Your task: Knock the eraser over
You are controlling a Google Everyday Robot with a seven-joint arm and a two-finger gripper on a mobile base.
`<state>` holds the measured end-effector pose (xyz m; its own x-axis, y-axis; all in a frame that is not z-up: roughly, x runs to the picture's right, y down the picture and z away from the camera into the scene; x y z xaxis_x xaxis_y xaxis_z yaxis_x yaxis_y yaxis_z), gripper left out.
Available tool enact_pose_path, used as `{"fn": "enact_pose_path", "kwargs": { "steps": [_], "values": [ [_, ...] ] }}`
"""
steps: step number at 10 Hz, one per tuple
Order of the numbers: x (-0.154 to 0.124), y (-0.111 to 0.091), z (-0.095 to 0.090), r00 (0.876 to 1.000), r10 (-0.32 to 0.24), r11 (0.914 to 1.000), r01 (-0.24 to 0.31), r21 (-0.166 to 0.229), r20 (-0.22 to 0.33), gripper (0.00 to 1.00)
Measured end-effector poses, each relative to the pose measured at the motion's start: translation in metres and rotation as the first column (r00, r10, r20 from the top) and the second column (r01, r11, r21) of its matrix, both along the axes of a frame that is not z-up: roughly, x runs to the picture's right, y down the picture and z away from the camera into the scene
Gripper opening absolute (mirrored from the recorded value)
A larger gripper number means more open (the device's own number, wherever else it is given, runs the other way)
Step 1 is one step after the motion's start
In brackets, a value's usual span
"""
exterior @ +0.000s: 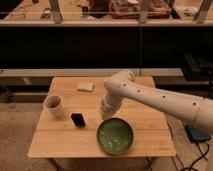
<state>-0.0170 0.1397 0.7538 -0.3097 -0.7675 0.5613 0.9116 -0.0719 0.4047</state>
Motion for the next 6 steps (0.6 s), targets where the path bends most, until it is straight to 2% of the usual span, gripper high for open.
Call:
{"fn": "enact_pose_path", "kwargs": {
  "steps": [1, 2, 3, 6],
  "values": [
    [-0.014, 0.007, 0.005, 1.0, 0.0, 1.0, 0.0, 0.001, 0.023, 0.06],
    [-0.024, 0.025, 0.011, 0.999, 0.012, 0.9999, -0.012, -0.007, 0.045, 0.06],
    [-0.037, 0.038, 0.014, 0.998, 0.016, 0.9995, -0.014, -0.028, 0.062, 0.06],
    [-0.083, 0.05, 0.024, 0.994, 0.008, 0.9989, -0.003, -0.047, 0.105, 0.06]
  ]
}}
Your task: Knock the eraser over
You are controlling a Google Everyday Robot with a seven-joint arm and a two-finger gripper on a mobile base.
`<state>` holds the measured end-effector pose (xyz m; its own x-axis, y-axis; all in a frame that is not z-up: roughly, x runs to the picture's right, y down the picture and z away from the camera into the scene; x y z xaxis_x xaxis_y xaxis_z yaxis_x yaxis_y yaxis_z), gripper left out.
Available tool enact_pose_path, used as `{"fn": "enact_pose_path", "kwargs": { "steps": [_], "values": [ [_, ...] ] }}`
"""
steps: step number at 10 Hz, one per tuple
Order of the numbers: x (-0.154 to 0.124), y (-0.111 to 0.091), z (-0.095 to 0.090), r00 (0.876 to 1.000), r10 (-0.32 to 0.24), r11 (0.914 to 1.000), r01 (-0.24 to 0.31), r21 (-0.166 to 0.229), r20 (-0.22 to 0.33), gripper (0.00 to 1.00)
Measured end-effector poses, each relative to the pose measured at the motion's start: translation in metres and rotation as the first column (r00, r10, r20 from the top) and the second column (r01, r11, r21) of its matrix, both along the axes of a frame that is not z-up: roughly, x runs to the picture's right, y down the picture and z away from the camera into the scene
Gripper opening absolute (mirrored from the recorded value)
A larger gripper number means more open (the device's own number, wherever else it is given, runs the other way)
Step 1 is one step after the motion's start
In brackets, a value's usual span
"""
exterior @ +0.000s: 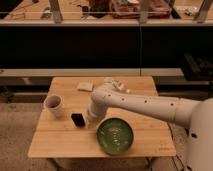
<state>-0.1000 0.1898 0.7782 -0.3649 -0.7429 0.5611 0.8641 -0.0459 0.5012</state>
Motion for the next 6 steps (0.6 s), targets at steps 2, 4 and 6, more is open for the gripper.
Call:
{"fn": "enact_pose_path", "kwargs": {
  "steps": [2, 4, 6],
  "values": [
    [-0.032, -0.001, 0.014, 0.998, 0.039, 0.9993, -0.039, -0.002, 0.044, 0.06],
    [-0.061, -0.006, 0.024, 0.996, 0.054, 0.9985, -0.054, -0.006, 0.066, 0.06],
    [-0.068, -0.025, 0.032, 0.996, 0.057, 0.9984, -0.057, -0.002, 0.067, 0.06]
  ]
}}
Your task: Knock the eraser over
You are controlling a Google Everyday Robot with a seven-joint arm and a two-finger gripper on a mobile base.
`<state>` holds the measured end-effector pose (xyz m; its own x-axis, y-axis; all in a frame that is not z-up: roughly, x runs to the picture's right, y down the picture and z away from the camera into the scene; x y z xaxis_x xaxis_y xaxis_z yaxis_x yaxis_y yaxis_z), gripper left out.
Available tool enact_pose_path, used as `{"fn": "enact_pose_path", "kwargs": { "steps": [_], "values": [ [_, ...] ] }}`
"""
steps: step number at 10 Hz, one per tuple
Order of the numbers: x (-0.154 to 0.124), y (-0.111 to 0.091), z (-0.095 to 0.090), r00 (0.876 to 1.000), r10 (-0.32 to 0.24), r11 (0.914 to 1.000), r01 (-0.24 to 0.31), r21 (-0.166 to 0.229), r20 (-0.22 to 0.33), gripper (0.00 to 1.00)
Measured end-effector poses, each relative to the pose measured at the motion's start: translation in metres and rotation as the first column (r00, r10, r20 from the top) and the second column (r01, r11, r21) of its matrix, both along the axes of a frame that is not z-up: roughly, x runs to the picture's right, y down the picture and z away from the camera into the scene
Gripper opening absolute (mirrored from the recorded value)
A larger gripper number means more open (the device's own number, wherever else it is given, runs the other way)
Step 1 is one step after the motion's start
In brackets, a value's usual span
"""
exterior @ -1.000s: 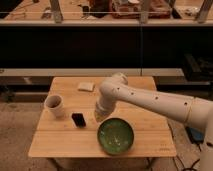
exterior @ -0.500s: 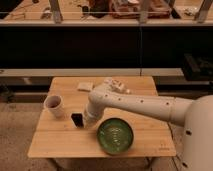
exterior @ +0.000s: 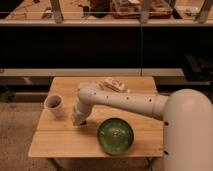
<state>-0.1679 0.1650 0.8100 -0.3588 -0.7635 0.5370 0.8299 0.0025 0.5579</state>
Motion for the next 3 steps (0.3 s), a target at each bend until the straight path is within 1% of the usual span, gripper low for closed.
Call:
{"fn": "enact_pose_path", "kwargs": {
  "steps": [3],
  "values": [
    [0.016, -0.034, 0.02, 1.0, 0.008, 1.0, -0.008, 0.0, 0.016, 0.06]
  ]
}}
